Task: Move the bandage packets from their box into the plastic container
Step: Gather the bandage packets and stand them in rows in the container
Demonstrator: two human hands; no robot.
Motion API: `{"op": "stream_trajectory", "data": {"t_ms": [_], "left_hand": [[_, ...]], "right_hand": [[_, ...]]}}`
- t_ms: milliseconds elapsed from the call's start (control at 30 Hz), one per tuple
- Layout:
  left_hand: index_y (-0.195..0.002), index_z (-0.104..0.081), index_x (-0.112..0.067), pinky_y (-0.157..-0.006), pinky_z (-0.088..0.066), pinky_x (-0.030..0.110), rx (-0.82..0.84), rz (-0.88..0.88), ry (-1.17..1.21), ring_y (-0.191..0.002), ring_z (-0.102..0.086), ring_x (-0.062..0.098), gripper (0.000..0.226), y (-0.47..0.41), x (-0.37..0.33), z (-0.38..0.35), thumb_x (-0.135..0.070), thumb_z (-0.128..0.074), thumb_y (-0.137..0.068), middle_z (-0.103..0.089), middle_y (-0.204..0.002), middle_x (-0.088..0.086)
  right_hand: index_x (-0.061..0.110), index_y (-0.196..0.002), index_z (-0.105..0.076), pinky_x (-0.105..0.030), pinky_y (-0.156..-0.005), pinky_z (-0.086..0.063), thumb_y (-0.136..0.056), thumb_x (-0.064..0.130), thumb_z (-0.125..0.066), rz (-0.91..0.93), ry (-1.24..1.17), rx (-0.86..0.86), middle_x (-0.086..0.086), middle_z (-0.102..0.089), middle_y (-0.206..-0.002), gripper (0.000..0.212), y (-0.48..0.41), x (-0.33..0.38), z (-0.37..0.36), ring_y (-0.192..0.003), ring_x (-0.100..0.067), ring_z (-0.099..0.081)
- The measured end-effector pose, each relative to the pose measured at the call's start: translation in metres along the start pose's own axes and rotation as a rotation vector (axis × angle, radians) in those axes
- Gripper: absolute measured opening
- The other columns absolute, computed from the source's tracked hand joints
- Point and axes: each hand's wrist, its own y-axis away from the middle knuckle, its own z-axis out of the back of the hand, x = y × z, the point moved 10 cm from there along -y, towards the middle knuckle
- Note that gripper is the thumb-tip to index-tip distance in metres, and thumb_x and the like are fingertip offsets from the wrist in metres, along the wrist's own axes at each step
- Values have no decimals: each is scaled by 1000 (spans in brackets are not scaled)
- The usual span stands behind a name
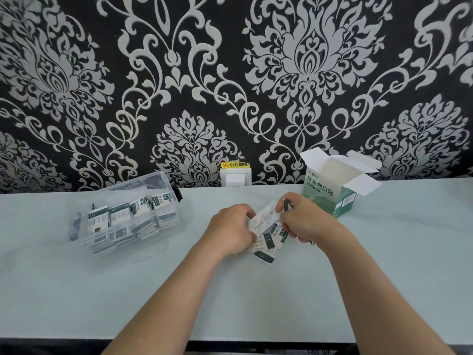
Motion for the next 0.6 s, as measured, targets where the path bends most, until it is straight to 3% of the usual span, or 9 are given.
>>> {"op": "stream_trajectory", "data": {"t_ms": [100, 200, 267, 367, 467, 533, 600], "left_hand": [[-107, -65, -29, -75, -51, 29, -53, 6, 138, -93, -64, 17, 30, 3, 3, 8, -16, -68, -80, -70, -102, -6], [-96, -70, -30, -69, -50, 25, -272, 9, 268, -76, -63, 12, 24, 10, 3, 40, -16, -66, -77, -68, -79, -10], [-97, -70, -30, -66, -44, 23, -406, -65, 235, -68, -57, 8, 23, 22, -9, 58, -16, -63, -79, -61, -69, -11], [-91, -68, -23, -68, -42, 27, -382, -321, 52, -73, -53, 17, 16, 40, -50, 52, -16, -57, -81, -51, -75, -10], [-76, -61, -20, -72, -47, 35, -241, -454, 35, -75, -52, 18, 6, 48, -66, 36, -21, -55, -76, -51, -72, -8], [-81, -68, -23, -78, -44, 26, -261, -472, 103, -87, -53, 13, 7, 50, -62, 44, -24, -64, -75, -54, -76, -12], [-99, -65, -28, -85, -36, 14, -313, -450, 136, -104, -43, 4, 29, 52, -53, 57, -30, -76, -72, -50, -96, -16]], "right_hand": [[13, -100, -52, -22, -42, -30, -94, 21, -50, 11, -126, -24, -8, -55, -75, 10, -1, 2, -2, -55, -18, -43], [9, -108, -49, -23, -42, -27, -94, 37, -56, -80, -495, -36, -8, -54, -79, 32, -2, -1, -11, -52, -13, -37], [9, -104, -52, -21, -39, -28, -92, 41, -60, -169, -810, 55, -9, -54, -79, 35, 1, 0, -30, -52, -12, -38], [11, -83, -60, -24, -45, -40, -90, 34, -64, -204, -1052, 151, -6, -55, -64, 25, 3, 12, -50, -54, -17, -48], [14, -89, -68, -25, -49, -45, -88, 18, -62, -257, -1088, 65, -6, -57, -55, 6, 6, 11, -47, -46, -19, -53], [10, -96, -68, -26, -49, -42, -90, 8, -55, -250, -1132, 72, -8, -56, -57, 15, 8, 15, -45, -43, -20, -50], [2, -90, -62, -27, -49, -43, -88, 0, -47, -203, -1134, 171, -11, -53, -63, 15, 10, 24, -50, -50, -21, -51]]}}
